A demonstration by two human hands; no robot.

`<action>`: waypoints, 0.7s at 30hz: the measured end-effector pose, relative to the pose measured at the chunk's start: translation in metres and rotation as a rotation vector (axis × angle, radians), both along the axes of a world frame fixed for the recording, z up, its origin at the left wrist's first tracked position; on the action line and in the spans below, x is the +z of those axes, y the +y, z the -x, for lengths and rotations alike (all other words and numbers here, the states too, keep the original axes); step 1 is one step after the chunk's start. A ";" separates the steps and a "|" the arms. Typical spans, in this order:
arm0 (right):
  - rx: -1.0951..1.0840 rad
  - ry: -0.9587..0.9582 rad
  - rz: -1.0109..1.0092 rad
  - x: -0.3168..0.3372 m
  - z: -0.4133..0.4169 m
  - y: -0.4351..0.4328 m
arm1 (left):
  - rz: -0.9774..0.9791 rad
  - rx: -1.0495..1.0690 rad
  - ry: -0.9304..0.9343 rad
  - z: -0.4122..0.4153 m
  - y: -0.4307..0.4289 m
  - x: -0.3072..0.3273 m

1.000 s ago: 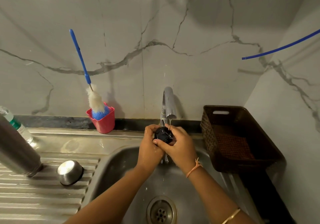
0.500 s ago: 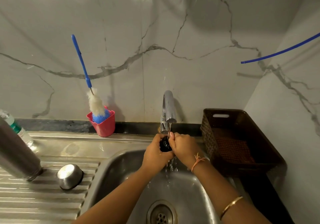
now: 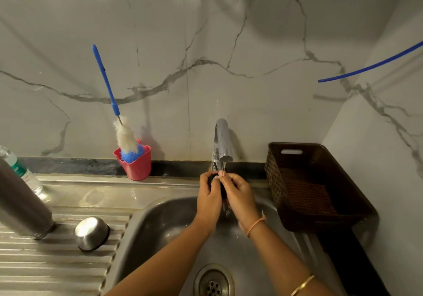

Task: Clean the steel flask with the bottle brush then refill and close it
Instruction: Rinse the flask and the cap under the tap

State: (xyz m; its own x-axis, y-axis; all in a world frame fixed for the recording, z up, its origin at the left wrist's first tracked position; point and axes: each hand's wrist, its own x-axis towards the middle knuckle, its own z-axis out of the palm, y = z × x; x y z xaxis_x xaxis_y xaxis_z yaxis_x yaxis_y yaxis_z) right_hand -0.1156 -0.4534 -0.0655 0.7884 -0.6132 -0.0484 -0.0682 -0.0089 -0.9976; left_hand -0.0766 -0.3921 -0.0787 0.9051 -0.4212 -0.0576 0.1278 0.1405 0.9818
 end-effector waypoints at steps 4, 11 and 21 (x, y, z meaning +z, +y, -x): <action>-0.044 -0.004 -0.028 0.001 0.001 0.003 | -0.094 0.038 -0.157 0.001 -0.001 -0.005; -0.069 0.015 0.443 -0.010 0.001 0.001 | -0.095 0.010 -0.080 0.000 0.001 0.001; 0.128 0.201 0.508 -0.007 -0.012 -0.011 | 0.373 -0.212 0.674 -0.007 0.014 0.007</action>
